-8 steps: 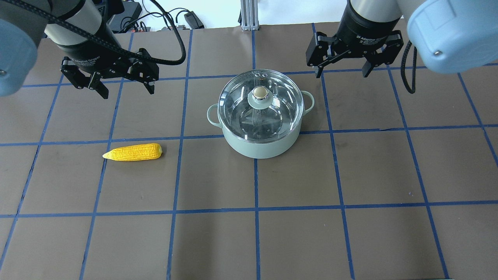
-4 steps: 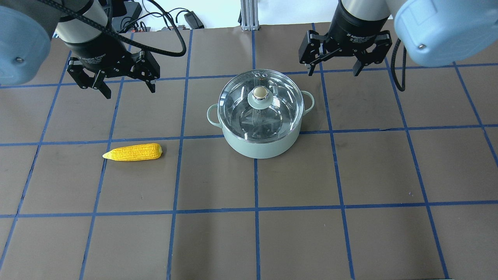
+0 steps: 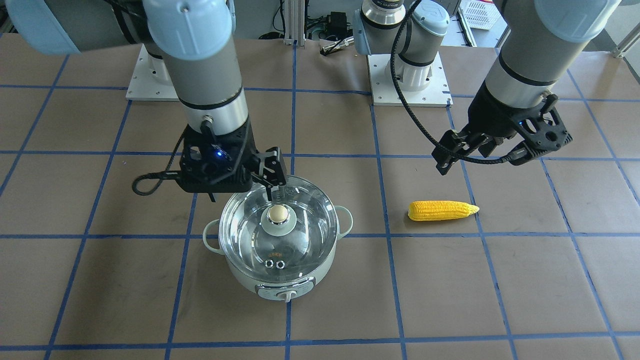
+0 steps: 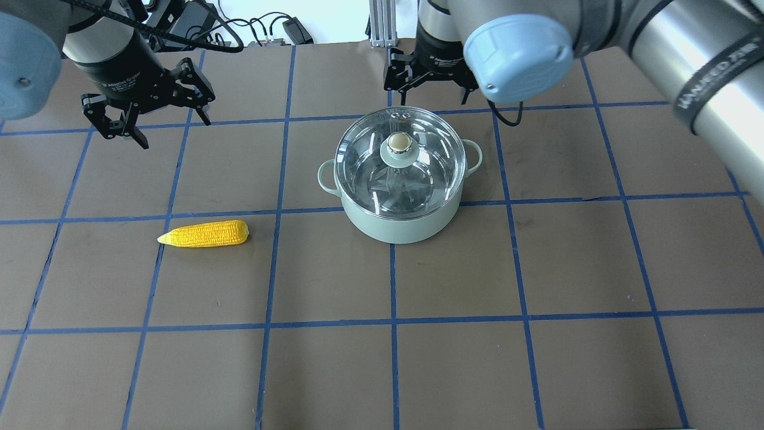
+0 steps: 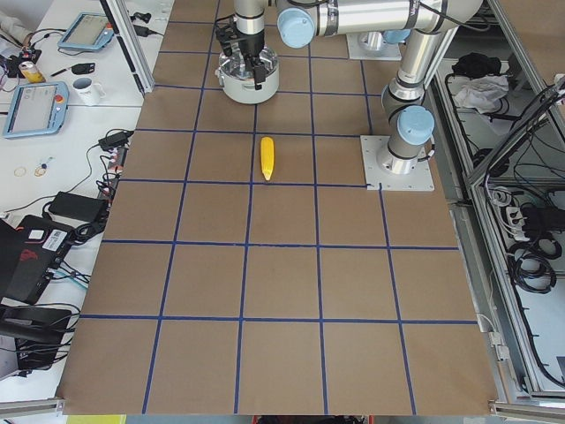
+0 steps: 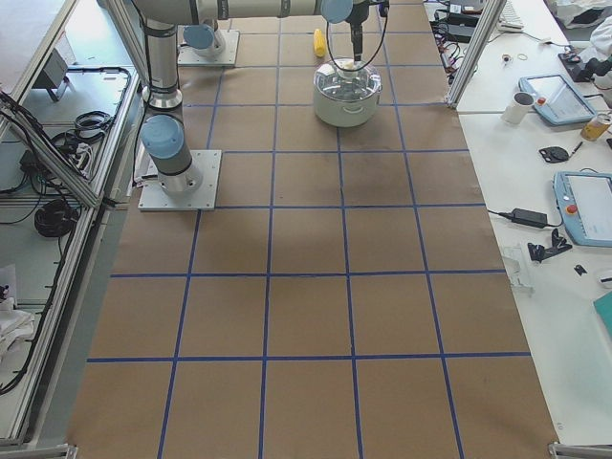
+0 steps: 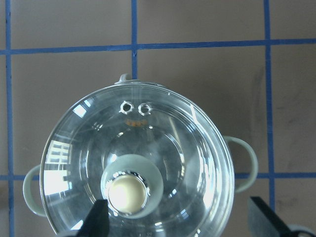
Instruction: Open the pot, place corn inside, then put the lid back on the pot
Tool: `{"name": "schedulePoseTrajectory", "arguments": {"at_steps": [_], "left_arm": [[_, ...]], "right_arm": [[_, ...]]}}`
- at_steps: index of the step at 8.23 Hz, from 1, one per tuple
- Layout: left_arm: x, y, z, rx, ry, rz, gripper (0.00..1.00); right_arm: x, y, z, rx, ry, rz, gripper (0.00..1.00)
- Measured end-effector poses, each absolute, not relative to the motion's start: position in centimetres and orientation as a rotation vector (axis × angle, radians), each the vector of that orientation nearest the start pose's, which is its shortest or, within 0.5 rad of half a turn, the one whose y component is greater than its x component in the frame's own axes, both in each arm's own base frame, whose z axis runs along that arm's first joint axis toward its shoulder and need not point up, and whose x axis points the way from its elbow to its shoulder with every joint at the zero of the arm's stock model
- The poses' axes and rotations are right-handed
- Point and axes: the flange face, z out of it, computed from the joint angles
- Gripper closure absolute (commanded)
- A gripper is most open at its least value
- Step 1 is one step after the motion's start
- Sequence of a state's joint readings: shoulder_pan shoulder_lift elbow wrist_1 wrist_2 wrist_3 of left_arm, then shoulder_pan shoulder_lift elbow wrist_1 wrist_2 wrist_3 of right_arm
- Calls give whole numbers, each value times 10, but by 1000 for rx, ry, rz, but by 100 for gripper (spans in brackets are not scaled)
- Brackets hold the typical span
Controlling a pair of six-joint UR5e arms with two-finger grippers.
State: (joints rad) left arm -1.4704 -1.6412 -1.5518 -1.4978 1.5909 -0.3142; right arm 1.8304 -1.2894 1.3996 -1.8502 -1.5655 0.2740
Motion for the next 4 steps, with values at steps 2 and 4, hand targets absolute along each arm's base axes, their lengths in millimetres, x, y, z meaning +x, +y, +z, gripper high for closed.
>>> {"name": "schedulePoseTrajectory", "arguments": {"at_steps": [2, 4], "left_arm": [[-51, -537, 443, -823, 3017, 5, 0], [-31, -529, 405, -1093, 3005, 153, 0]], "right_arm": [[319, -582, 413, 1, 3071, -278, 1], [328, -583, 397, -11, 3075, -263, 1]]}}
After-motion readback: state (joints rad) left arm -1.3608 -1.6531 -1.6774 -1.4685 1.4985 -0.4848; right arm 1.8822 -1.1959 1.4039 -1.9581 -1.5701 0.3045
